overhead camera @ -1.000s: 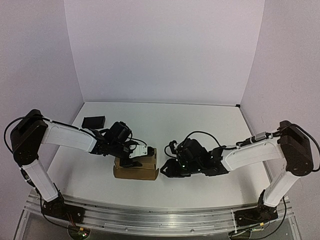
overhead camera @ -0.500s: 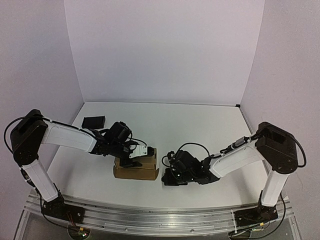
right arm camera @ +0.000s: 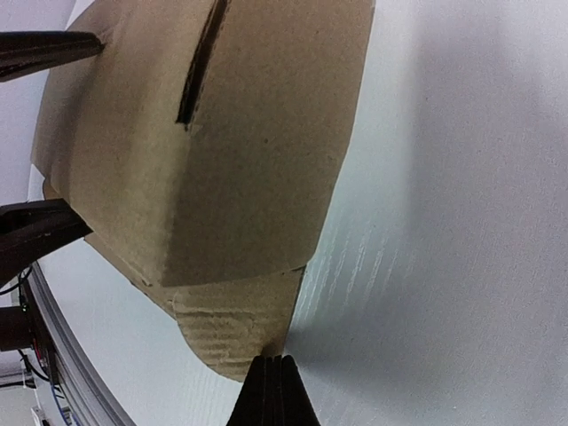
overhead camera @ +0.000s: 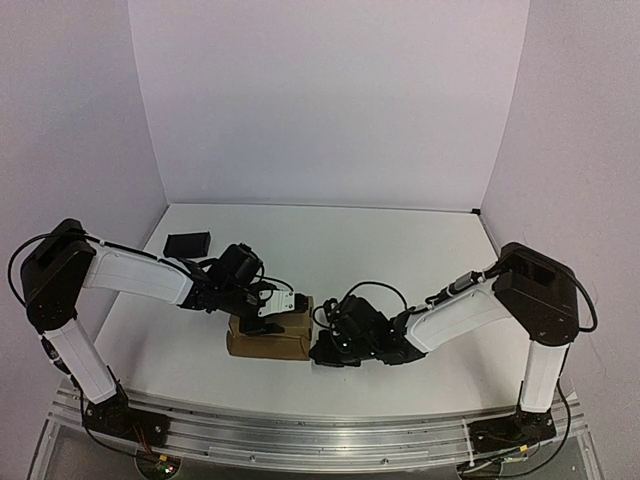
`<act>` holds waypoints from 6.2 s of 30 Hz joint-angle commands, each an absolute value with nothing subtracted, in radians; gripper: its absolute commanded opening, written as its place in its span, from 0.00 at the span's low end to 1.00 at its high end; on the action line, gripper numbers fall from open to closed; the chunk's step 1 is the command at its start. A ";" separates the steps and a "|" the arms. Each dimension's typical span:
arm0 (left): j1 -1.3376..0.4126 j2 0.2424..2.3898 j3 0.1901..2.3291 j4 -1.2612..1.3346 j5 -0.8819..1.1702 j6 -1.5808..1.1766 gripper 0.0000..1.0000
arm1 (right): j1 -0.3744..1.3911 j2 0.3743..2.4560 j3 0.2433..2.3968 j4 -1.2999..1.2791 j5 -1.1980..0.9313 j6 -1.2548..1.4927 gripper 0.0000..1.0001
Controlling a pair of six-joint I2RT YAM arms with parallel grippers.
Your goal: Fold the paper box
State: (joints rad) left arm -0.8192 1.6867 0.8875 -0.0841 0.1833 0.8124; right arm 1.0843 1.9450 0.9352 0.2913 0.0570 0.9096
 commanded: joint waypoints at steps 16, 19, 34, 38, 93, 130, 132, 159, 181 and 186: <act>-0.828 1.700 0.854 -0.174 0.209 0.807 0.59 | 1.121 1.905 0.856 0.351 0.067 0.927 0.11; -0.828 1.702 0.855 -0.173 0.208 0.806 0.59 | 1.138 1.865 0.838 0.351 0.101 0.839 0.15; -0.828 1.704 0.864 -0.180 0.212 0.809 0.59 | 1.173 1.884 0.903 0.352 0.245 0.697 0.26; -0.829 1.705 0.863 -0.180 0.213 0.812 0.59 | 1.172 1.913 0.934 0.344 0.279 0.732 0.21; -0.828 1.702 0.847 -0.190 0.267 0.900 0.61 | 1.133 1.921 1.141 -0.151 0.153 1.024 0.24; -0.829 1.681 0.842 -0.214 0.292 0.923 0.62 | 1.112 2.010 1.362 -0.272 0.152 0.822 0.00; -0.828 1.680 0.844 -0.219 0.297 0.923 0.62 | 1.113 2.021 1.402 -0.313 0.125 0.783 0.00; -0.918 1.351 0.767 -0.433 0.397 1.034 0.79 | 1.003 1.941 1.426 -0.337 -0.323 1.074 0.00; -0.965 1.280 0.663 -0.114 -0.016 1.100 0.41 | 1.004 1.904 1.420 -0.336 -0.335 1.110 0.00; -0.962 1.176 0.700 -0.223 0.171 1.130 0.45 | 0.998 1.891 1.411 -0.333 -0.314 1.114 0.00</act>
